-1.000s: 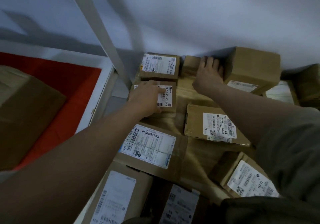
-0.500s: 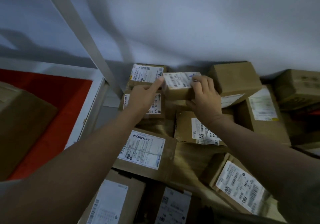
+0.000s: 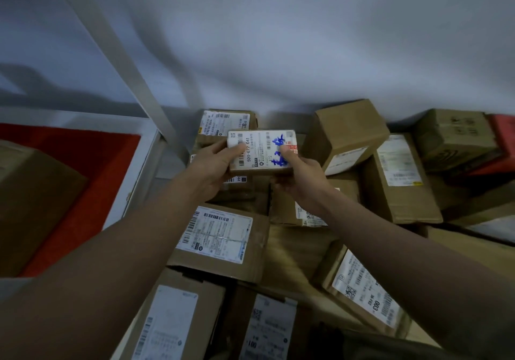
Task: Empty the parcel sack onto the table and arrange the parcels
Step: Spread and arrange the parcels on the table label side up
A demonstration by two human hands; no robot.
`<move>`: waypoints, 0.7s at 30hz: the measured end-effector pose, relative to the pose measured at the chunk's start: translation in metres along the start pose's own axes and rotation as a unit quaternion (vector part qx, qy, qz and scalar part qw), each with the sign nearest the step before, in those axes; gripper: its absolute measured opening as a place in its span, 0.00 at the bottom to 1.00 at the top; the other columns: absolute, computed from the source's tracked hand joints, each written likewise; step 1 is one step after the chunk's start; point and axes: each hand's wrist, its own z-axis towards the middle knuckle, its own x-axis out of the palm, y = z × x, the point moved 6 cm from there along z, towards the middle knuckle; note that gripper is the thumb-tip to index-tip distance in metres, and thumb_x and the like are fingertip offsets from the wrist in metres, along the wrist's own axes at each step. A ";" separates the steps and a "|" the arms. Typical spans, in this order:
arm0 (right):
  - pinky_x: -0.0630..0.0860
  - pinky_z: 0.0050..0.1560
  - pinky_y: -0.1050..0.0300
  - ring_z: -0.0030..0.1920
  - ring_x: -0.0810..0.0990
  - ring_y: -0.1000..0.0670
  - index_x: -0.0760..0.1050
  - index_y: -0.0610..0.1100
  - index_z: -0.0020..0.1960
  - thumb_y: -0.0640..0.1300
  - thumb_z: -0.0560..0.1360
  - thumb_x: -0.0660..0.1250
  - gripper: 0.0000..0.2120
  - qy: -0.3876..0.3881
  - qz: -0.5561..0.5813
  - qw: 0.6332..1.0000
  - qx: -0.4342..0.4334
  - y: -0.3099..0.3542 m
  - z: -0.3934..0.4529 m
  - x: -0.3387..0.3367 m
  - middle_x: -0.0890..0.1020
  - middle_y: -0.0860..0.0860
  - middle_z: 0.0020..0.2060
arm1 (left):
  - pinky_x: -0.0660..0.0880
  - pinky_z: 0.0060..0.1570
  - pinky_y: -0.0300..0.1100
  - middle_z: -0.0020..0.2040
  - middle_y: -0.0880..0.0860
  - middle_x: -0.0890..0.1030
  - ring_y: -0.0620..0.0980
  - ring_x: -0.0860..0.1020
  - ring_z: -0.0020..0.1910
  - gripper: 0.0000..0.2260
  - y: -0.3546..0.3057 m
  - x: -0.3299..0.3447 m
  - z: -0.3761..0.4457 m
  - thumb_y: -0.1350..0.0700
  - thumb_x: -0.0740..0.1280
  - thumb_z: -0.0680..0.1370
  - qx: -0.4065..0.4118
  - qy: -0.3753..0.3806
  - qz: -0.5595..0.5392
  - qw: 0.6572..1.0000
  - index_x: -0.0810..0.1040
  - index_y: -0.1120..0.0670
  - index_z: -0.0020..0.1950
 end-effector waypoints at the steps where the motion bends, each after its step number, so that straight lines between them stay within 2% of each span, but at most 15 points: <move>1: 0.80 0.44 0.54 0.45 0.84 0.46 0.77 0.39 0.59 0.53 0.78 0.68 0.19 -0.024 0.042 0.999 0.014 -0.002 0.002 -0.001 0.85 0.43 0.50 | 0.80 0.48 0.44 0.56 0.53 0.84 0.49 0.83 0.52 0.15 -0.002 0.002 -0.002 0.56 0.67 0.79 0.015 -0.012 0.027 0.999 0.76 0.54 0.66; 3: 0.79 0.41 0.55 0.43 0.83 0.46 0.75 0.38 0.54 0.51 0.78 0.68 0.16 -0.099 0.132 0.986 0.034 -0.004 0.004 -0.005 0.83 0.42 0.48 | 0.75 0.38 0.37 0.54 0.49 0.82 0.44 0.80 0.47 0.14 -0.008 0.005 -0.008 0.51 0.66 0.80 0.053 -0.037 0.101 0.993 0.75 0.50 0.65; 5: 0.80 0.40 0.57 0.46 0.83 0.46 0.73 0.40 0.53 0.50 0.79 0.68 0.13 -0.163 0.168 0.971 0.043 -0.005 0.008 -0.010 0.83 0.43 0.49 | 0.72 0.35 0.35 0.55 0.48 0.80 0.41 0.78 0.44 0.16 -0.009 0.004 -0.008 0.50 0.66 0.80 0.075 -0.055 0.140 0.986 0.74 0.49 0.67; 9: 0.82 0.47 0.56 0.45 0.82 0.49 0.73 0.44 0.50 0.52 0.80 0.66 0.11 -0.248 0.108 0.962 0.028 0.005 0.020 -0.020 0.81 0.48 0.45 | 0.72 0.32 0.36 0.57 0.50 0.79 0.41 0.76 0.42 0.21 -0.002 -0.004 -0.011 0.53 0.67 0.80 0.058 -0.076 0.151 0.984 0.70 0.53 0.72; 11: 0.82 0.50 0.56 0.43 0.81 0.51 0.74 0.44 0.53 0.53 0.80 0.66 0.12 -0.262 0.077 0.961 0.030 0.009 0.025 -0.019 0.80 0.49 0.43 | 0.76 0.32 0.35 0.50 0.48 0.80 0.41 0.77 0.41 0.17 0.001 -0.007 -0.014 0.55 0.66 0.81 0.051 -0.073 0.148 0.985 0.73 0.53 0.69; 13: 0.82 0.51 0.57 0.42 0.81 0.51 0.75 0.43 0.53 0.53 0.79 0.67 0.13 -0.256 0.070 0.964 0.024 0.014 0.033 -0.018 0.81 0.48 0.44 | 0.80 0.39 0.37 0.47 0.48 0.81 0.42 0.80 0.42 0.13 0.002 -0.009 -0.017 0.56 0.66 0.81 0.052 -0.069 0.151 0.985 0.76 0.53 0.65; 15: 0.82 0.52 0.55 0.44 0.83 0.50 0.75 0.43 0.52 0.52 0.78 0.69 0.13 -0.246 0.048 0.968 0.024 0.017 0.036 -0.018 0.82 0.48 0.46 | 0.81 0.46 0.41 0.50 0.51 0.83 0.43 0.82 0.44 0.10 0.004 -0.011 -0.016 0.56 0.66 0.80 0.057 -0.065 0.158 0.984 0.78 0.51 0.61; 17: 0.80 0.55 0.49 0.51 0.82 0.46 0.74 0.42 0.58 0.52 0.76 0.70 0.17 -0.255 -0.051 0.965 0.036 0.014 0.035 -0.022 0.81 0.46 0.51 | 0.81 0.51 0.46 0.54 0.52 0.83 0.45 0.82 0.48 0.09 0.005 -0.011 -0.015 0.55 0.66 0.80 0.066 -0.064 0.177 0.980 0.78 0.50 0.60; 18: 0.79 0.57 0.48 0.54 0.80 0.45 0.73 0.42 0.63 0.51 0.76 0.71 0.20 -0.266 -0.113 0.957 0.030 0.010 0.031 -0.024 0.79 0.45 0.56 | 0.80 0.54 0.48 0.57 0.52 0.82 0.47 0.81 0.51 0.11 0.005 -0.010 -0.015 0.54 0.66 0.80 0.070 -0.065 0.191 0.977 0.78 0.51 0.63; 19: 0.79 0.58 0.48 0.56 0.79 0.45 0.72 0.42 0.66 0.49 0.76 0.71 0.22 -0.274 -0.170 0.947 -0.002 0.008 0.025 -0.024 0.77 0.45 0.59 | 0.79 0.57 0.50 0.59 0.52 0.81 0.48 0.80 0.54 0.15 0.005 -0.009 -0.014 0.53 0.66 0.80 0.073 -0.068 0.203 0.974 0.76 0.52 0.66; 21: 0.78 0.59 0.51 0.58 0.77 0.48 0.72 0.44 0.67 0.45 0.77 0.69 0.20 -0.279 -0.294 0.902 -0.151 0.017 0.007 -0.021 0.74 0.47 0.62 | 0.76 0.61 0.53 0.61 0.52 0.79 0.50 0.78 0.58 0.18 0.006 -0.003 -0.014 0.51 0.67 0.79 0.077 -0.070 0.217 0.971 0.74 0.51 0.69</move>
